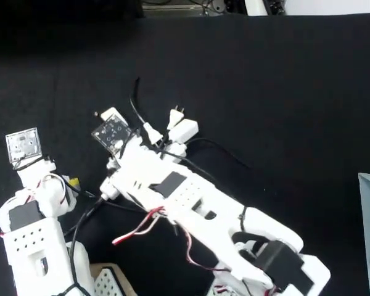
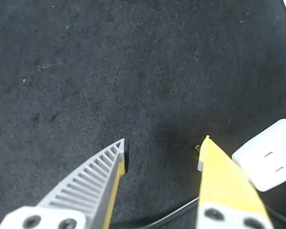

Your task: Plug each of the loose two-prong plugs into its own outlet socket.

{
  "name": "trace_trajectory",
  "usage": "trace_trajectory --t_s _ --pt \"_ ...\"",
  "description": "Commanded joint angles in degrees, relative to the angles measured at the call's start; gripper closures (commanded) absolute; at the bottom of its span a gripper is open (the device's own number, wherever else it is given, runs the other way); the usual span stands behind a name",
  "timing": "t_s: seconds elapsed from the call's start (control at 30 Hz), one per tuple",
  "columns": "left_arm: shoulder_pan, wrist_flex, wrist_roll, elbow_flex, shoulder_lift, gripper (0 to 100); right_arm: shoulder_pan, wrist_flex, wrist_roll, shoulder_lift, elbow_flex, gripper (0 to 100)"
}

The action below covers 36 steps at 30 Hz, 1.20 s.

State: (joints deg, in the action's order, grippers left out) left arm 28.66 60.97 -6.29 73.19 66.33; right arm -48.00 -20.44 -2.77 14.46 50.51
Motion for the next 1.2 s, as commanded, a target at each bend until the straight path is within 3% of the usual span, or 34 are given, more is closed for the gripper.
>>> trace_trajectory --t_s 0.0,0.43,1.17 --pt "0.57 -0.88 0.35 -0.48 0.35 75 0.09 2.02 -0.88 -2.15 -1.36 98.6" --pt "0.66 -0.88 0.26 0.40 0.79 75 2.20 -1.41 -3.16 1.63 -0.04 98.6" --pt "0.66 -0.88 0.26 0.40 0.44 75 1.49 -0.35 -4.57 -7.96 1.54 98.6"
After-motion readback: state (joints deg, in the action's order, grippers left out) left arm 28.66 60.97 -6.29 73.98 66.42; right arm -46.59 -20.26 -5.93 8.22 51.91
